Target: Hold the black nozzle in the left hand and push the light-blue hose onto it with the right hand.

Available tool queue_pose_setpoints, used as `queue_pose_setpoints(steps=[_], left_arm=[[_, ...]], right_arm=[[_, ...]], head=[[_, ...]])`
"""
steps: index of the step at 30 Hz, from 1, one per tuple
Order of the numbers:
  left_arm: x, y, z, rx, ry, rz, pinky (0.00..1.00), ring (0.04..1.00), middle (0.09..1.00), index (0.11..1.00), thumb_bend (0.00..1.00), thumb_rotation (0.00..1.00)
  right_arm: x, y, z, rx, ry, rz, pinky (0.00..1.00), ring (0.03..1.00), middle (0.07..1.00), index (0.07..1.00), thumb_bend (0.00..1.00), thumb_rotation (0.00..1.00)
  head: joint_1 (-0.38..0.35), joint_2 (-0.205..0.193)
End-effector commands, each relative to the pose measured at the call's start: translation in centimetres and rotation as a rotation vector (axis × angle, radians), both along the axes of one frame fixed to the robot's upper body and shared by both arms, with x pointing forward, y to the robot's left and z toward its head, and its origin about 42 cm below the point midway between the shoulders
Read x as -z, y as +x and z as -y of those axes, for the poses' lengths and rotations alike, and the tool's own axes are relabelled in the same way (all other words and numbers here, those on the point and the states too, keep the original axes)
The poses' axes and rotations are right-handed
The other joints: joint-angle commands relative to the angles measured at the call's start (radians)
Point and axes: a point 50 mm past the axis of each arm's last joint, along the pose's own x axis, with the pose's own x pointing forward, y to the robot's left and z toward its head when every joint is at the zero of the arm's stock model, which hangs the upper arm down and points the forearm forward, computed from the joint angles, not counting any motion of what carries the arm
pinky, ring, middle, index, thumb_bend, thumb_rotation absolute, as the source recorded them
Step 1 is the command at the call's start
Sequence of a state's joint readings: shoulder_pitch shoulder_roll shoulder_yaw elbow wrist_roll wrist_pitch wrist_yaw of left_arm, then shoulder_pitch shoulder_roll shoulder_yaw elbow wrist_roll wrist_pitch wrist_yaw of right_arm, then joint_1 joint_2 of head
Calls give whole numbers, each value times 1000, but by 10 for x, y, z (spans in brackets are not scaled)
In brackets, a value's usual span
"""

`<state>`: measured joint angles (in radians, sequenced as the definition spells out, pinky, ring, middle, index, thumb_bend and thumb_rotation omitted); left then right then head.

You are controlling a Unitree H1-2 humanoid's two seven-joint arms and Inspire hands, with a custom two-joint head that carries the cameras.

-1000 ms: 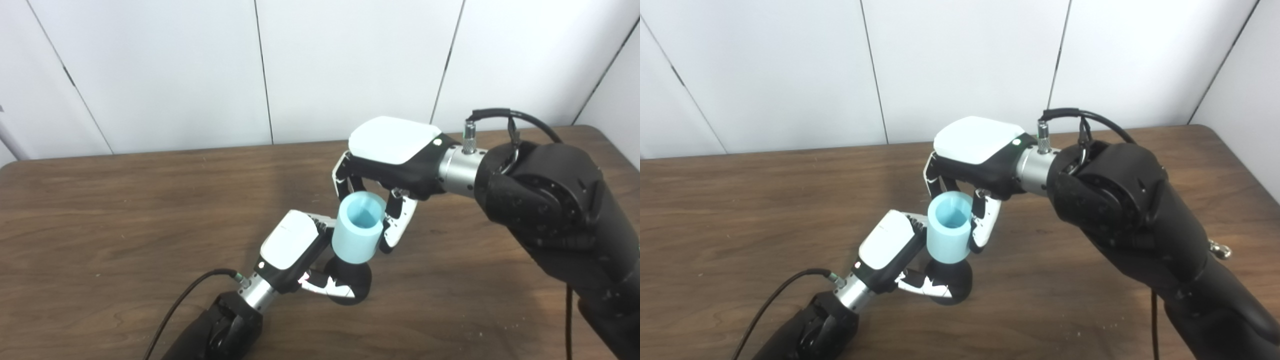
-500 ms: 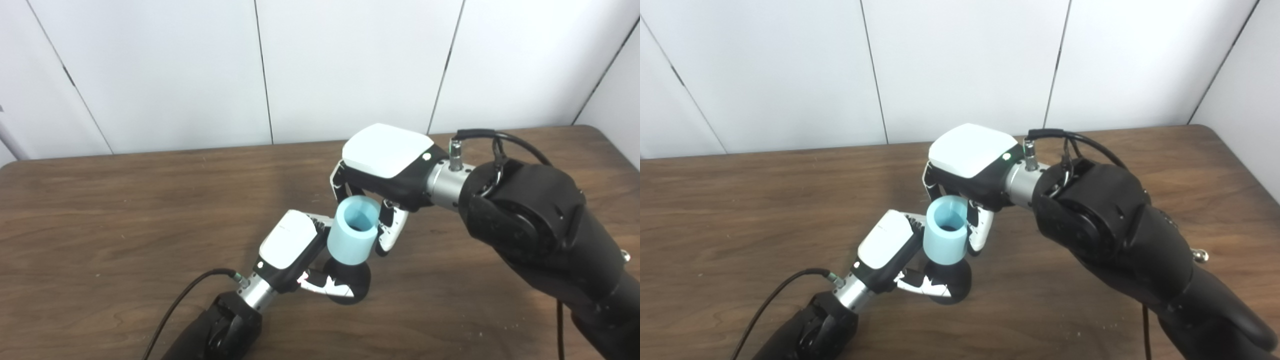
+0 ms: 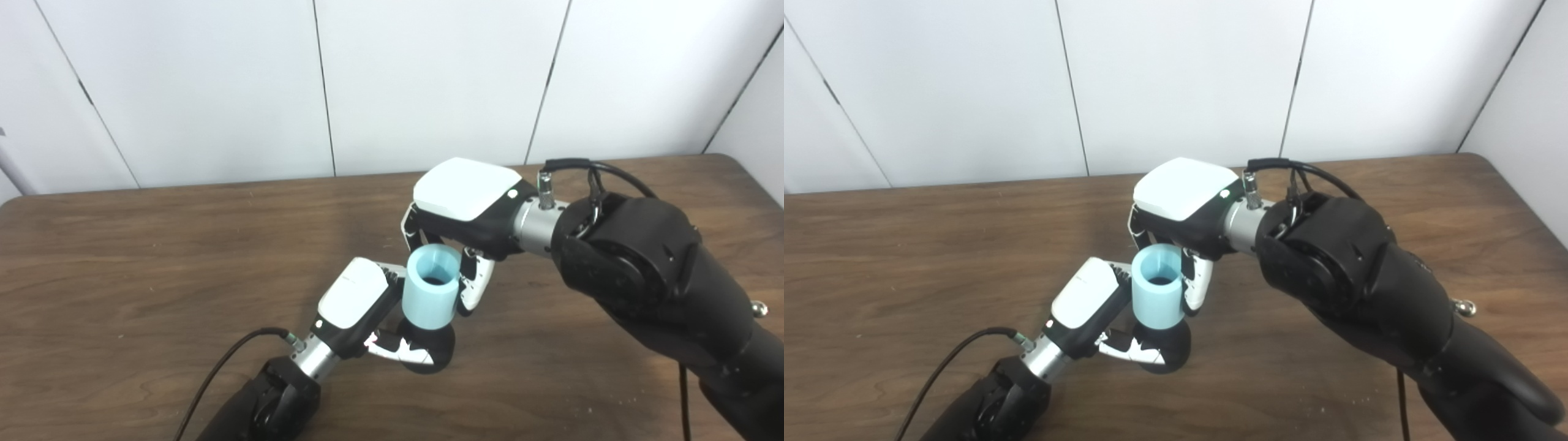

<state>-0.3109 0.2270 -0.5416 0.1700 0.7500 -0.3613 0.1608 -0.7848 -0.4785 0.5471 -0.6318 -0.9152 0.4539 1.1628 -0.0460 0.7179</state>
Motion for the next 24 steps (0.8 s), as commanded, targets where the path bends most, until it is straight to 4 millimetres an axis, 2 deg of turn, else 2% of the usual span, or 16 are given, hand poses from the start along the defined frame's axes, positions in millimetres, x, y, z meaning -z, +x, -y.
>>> queue_pose_setpoints(steps=[1, 6, 12, 19, 24], left_arm=[[62, -30, -19, -6, 200, -201, 367, 417, 391, 368, 623, 349], [61, -31, -18, -5, 202, -200, 361, 411, 383, 358, 624, 347], [60, -31, -17, -5, 211, -197, 367, 415, 385, 362, 623, 348], [58, -31, -17, -4, 213, -197, 377, 432, 395, 346, 623, 347], [57, -32, -17, -2, 214, -194, 377, 432, 393, 361, 623, 348]], right_arm=[[7, 2, -4, -10, -67, -125, 20, 117, 469, 481, 531, 0], [4, 9, -9, -10, -58, -138, 17, 111, 469, 482, 532, 0], [8, 7, -19, -16, -77, -119, 13, 106, 469, 483, 532, 0], [26, 8, -28, 8, -132, -124, 16, 107, 469, 486, 532, 0], [39, 10, -26, 34, -166, -146, 19, 110, 469, 487, 532, 0]], head=[[-1, 0], [0, 5], [3, 4], [4, 6], [4, 10]])
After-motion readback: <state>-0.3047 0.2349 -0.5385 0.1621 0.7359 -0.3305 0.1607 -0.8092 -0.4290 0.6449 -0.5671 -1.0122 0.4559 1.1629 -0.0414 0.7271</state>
